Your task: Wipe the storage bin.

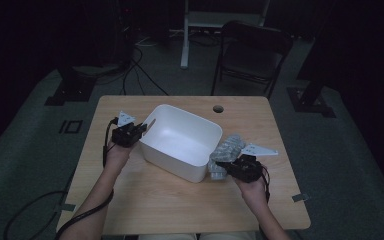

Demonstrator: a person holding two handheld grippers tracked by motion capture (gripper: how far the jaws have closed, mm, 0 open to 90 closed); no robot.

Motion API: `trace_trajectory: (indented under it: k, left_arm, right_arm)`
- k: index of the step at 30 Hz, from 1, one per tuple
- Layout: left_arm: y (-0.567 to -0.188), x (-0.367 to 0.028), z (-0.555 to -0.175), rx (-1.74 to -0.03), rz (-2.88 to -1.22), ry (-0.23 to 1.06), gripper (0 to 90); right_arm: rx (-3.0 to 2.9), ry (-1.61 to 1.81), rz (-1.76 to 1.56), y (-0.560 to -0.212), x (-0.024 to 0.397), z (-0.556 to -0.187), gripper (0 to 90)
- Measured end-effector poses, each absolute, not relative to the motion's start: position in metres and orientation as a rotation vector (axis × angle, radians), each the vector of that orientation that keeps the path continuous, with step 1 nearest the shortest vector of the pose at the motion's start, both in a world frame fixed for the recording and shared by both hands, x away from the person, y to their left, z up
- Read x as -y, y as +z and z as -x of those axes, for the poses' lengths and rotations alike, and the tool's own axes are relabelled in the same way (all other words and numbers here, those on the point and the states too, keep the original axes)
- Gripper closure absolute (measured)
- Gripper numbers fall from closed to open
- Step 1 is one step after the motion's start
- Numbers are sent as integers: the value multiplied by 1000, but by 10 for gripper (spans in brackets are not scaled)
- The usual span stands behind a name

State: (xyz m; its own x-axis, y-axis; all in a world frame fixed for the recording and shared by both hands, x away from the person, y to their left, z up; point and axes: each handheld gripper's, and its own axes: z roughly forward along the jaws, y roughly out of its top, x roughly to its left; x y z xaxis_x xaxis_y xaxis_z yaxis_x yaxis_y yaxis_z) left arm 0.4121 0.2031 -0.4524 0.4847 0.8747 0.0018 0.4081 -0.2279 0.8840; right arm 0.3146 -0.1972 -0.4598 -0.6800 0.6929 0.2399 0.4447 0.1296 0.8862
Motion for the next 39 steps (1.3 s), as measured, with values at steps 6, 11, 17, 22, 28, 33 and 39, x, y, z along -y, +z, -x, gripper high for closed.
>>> trace_trajectory:
  k: [6,11,17,22,28,33,39]
  left_arm:
    - [-452,-203,-413,-1067,-1837,641,850]
    - [-453,-204,-411,-1062,-1832,640,848]
    - [-453,-204,-412,-1053,-1840,637,838]
    - [-454,-204,-411,-1056,-1827,641,839]
    - [-453,-204,-411,-1075,-1826,642,823]
    - [-452,-207,-409,-1052,-1849,605,757]
    - [-448,-210,-400,-1016,-1885,567,609]
  right_arm:
    - [-2197,1510,-1109,-467,189,-321,741]
    - [-2258,1339,-1141,-491,178,-327,743]
    - [-2256,1338,-1172,-503,178,-333,744]
    - [-2277,1284,-1236,-518,177,-341,744]
    - [-2329,1212,-1328,-540,176,-353,740]
    - [-2290,1279,-1368,-530,190,-352,735]
    - [-2232,1327,-1377,-519,207,-344,727]
